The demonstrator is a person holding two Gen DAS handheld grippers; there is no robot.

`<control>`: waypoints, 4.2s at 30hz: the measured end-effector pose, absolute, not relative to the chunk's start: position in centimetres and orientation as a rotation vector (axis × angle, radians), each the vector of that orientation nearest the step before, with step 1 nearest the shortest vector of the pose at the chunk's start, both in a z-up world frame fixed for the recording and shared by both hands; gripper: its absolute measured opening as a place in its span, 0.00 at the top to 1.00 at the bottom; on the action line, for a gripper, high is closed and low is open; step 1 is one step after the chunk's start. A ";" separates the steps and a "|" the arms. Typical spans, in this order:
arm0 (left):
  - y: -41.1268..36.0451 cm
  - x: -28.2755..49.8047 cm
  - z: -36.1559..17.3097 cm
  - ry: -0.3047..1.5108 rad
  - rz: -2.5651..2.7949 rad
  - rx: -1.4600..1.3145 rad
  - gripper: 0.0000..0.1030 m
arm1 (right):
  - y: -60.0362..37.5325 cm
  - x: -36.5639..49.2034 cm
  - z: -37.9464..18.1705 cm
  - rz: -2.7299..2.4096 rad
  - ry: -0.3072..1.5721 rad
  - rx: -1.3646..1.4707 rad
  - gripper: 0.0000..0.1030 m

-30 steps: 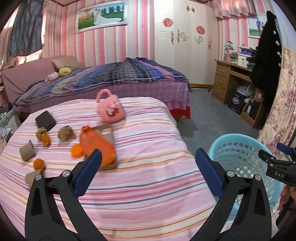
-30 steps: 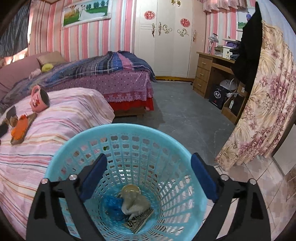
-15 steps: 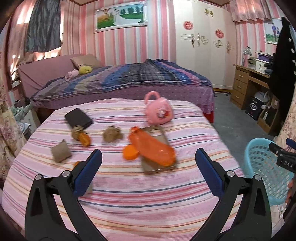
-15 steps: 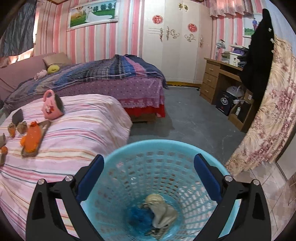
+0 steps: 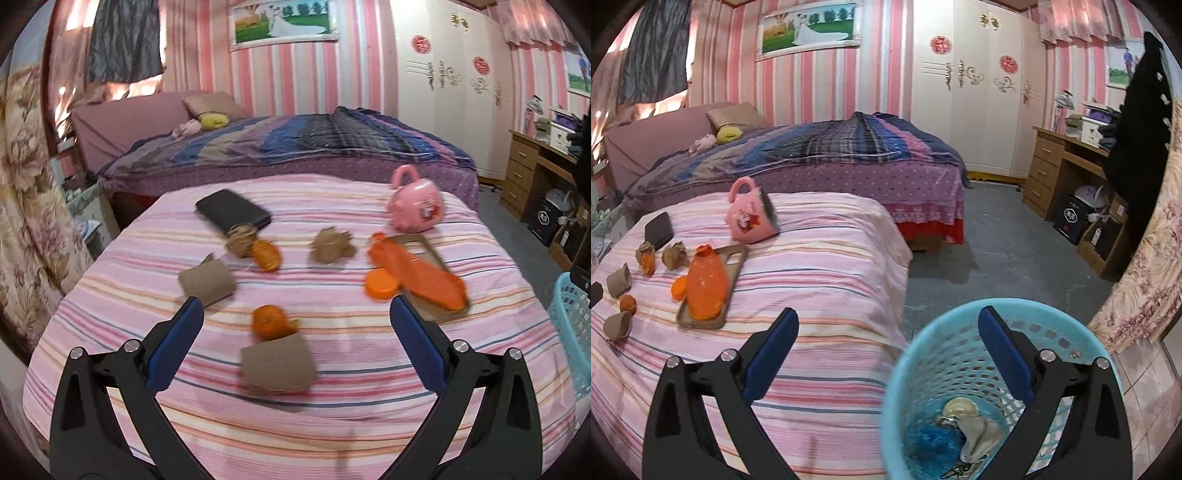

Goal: Collect trash
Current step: 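Move both tools back to the bed toward the brown paper roll, then grasp the brown paper roll with the left tool while the right grasps an orange, then carry the paper roll and orange over the blue basket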

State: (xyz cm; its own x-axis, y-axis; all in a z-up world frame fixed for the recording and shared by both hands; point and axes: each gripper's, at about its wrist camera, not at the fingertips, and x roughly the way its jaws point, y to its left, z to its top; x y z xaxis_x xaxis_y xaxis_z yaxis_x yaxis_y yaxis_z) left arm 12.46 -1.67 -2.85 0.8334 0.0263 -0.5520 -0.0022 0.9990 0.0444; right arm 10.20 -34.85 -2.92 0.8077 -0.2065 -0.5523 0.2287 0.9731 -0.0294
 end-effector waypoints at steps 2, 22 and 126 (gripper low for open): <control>-0.4 12.8 -3.4 0.598 0.027 0.032 0.05 | -33.6 10.6 -3.1 -0.222 0.592 0.019 0.07; 5.0 13.9 -7.3 0.740 0.028 0.014 0.05 | -27.9 13.2 -4.6 -0.201 0.613 -0.020 0.04; 8.4 15.4 -2.9 0.669 0.024 -0.089 0.49 | -17.1 13.5 -4.4 0.155 0.681 -0.122 0.71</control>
